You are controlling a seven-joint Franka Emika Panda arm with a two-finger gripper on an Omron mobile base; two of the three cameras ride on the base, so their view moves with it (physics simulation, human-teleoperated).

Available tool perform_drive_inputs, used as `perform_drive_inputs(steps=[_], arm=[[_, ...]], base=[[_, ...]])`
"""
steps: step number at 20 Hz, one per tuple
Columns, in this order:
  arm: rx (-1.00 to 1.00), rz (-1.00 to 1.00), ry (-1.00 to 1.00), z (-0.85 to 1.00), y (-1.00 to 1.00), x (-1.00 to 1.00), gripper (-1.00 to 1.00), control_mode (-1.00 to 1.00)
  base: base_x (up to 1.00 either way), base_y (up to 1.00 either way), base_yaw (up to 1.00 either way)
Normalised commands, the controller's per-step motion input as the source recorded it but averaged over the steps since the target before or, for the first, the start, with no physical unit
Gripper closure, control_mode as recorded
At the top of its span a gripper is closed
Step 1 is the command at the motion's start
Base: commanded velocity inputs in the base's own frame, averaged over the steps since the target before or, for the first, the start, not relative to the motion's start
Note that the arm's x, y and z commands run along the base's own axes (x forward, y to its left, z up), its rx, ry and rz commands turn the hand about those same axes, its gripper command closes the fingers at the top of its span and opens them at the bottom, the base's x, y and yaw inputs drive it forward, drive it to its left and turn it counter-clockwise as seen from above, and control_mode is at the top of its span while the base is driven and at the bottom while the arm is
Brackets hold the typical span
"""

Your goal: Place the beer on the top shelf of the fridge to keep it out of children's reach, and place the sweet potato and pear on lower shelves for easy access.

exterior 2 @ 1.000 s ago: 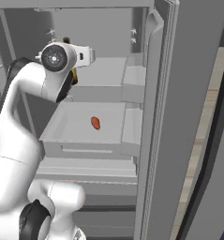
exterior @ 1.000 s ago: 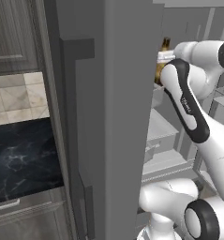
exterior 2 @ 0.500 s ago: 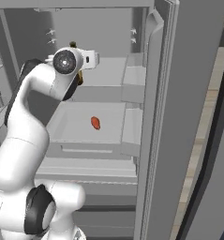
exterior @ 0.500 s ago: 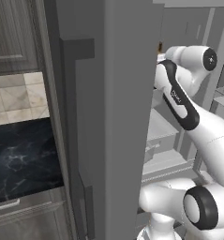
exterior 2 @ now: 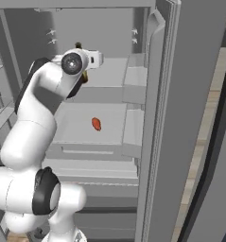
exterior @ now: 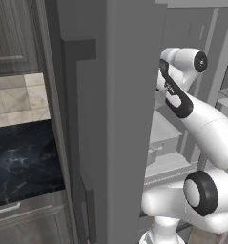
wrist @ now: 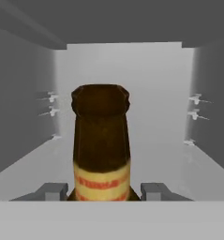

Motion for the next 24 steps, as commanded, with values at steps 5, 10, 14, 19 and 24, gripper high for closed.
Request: perform_drive_inputs(steps=[5, 10, 14, 19, 24], arm=[[0.0, 0.0, -0.02, 0.0, 0.0, 0.51, 1.0, -1.0], [0.0, 0.0, -0.02, 0.0, 0.0, 0.49, 1.0, -1.0], [0.0, 0.0, -0.02, 0.0, 0.0, 0.47, -1.0, -1.0], [0.0, 0.0, -0.02, 0.0, 0.0, 0.43, -1.0, -1.0], [0.0, 0.0, -0.02, 0.0, 0.0, 0.29, -1.0, -1.0]], base=[[0.0, 0.0, 0.0], [0.0, 0.0, 0.0], [0.0, 0.0, 0.0], [0.0, 0.0, 0.0], [0.0, 0.0, 0.0]])
